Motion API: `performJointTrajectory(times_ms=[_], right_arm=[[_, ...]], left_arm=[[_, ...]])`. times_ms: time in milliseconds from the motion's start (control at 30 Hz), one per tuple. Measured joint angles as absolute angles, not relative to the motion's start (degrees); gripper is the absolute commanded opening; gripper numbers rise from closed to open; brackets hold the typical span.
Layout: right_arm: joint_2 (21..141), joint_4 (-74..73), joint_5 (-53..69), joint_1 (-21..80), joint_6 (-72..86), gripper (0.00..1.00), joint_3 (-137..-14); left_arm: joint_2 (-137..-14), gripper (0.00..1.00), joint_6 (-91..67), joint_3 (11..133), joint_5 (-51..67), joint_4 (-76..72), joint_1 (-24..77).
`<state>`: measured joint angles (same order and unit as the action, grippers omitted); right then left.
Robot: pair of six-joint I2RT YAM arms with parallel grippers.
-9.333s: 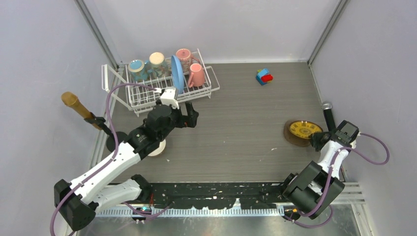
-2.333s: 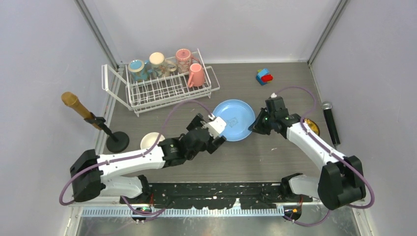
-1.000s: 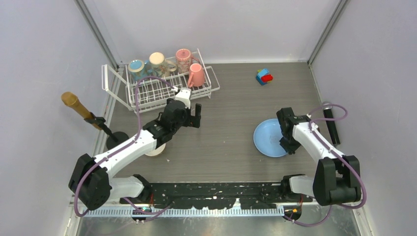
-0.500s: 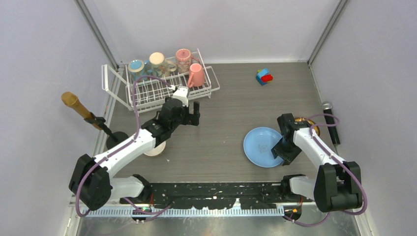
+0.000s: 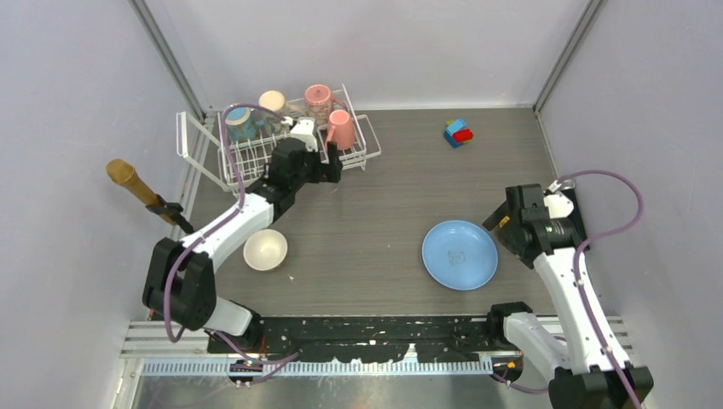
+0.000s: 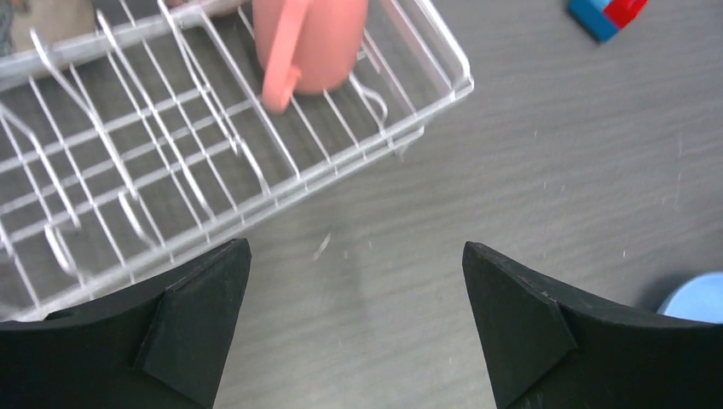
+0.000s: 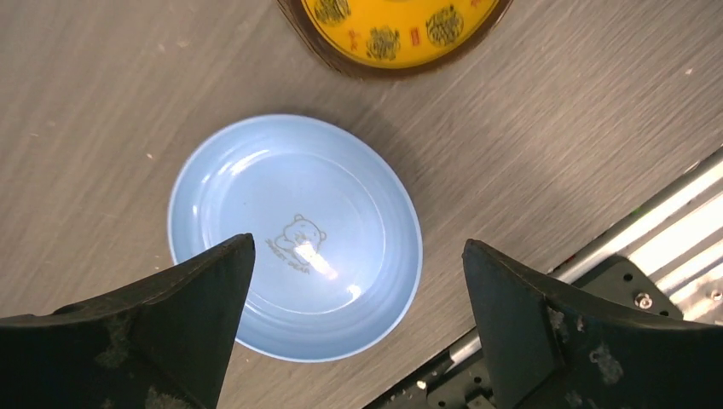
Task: Unload the mixed dishes from the dish rack
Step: Place the plate at the center of the board, then pick up the cup from the dish rack.
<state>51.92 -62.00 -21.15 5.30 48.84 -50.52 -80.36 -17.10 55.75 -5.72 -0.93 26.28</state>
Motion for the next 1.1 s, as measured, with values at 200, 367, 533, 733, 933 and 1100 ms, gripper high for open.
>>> performJointTrajectory(times_ms=[200,367,533,733,933,1100], right_arm=[[42.63,-59.57,-23.35,5.30,45.52,1.00,-50.24],[39.99,-57.43,-23.55,5.28,43.66,1.00,-48.49],[39.66,-54.35,-23.53,5.30,41.43,1.00,-47.18],[35.40,-49.80,-23.53,5.30,39.48,1.00,-44.34],[32.75,-47.72,-23.55,5.30,38.94,1.00,-43.40],[33.41,-47.35,-23.53,5.30,38.59,1.00,-43.40]], left_arm=[[-90.17,0.89,-14.87,62.00,3.33,-8.12,20.29],[-97.60,0.83,-10.72,68.90,6.09,-8.23,19.29],[-104.84,0.82,-6.70,77.84,6.02,-6.24,19.42],[-108.66,0.74,-3.62,80.68,6.04,-3.62,19.42],[-109.03,0.72,-1.17,81.14,5.78,-2.63,19.42],[-112.36,0.69,0.73,85.19,5.08,-1.83,19.42]])
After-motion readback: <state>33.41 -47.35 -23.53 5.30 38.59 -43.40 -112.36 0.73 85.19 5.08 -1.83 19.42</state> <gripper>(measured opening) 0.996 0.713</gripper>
